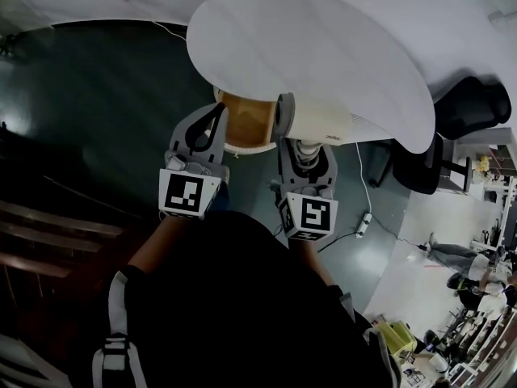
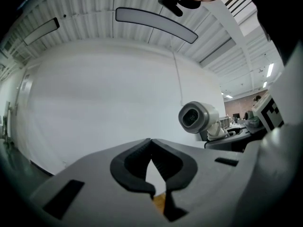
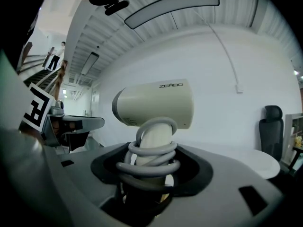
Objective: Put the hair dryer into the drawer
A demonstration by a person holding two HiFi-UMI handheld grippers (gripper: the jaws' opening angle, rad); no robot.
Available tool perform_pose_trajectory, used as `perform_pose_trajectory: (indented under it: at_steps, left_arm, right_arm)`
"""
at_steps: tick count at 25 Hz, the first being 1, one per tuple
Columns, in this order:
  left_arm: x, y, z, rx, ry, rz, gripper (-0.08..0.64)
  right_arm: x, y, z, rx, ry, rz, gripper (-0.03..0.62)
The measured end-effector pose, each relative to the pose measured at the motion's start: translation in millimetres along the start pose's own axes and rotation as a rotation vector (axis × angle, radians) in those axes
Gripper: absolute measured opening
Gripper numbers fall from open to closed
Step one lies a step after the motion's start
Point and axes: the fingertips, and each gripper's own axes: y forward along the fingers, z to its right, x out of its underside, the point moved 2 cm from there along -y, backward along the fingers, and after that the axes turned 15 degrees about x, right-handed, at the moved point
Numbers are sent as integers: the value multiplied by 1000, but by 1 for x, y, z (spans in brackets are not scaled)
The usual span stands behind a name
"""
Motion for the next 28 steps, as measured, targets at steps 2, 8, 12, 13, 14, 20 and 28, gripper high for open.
perform_pose_trajectory:
  at_steps: [2, 8, 12, 13, 14, 20, 28]
  left_arm:
    - [6, 8, -10, 2, -4, -6, 8]
    - [14, 28, -26, 40, 1, -16, 8]
    - [26, 41, -26, 70, -21, -47, 8]
    - [28, 43, -26, 75, -24, -54, 8]
    - [30, 44, -26, 78, -28, -61, 8]
    - [57, 49, -30, 77, -70, -114, 8]
    - [101, 44, -24, 45, -146, -184, 8]
  right_arm:
    - [0, 10, -3, 0, -3, 14, 275]
    - [6, 29, -8, 4, -13, -1, 275]
    - [20, 40, -6, 9, -1, -43, 275]
    - [25, 42, -6, 6, 4, -57, 275]
    - [30, 44, -7, 1, 7, -70, 275]
    - [65, 62, -14, -35, -1, -151, 275]
    - [121, 75, -25, -111, -18, -262, 275]
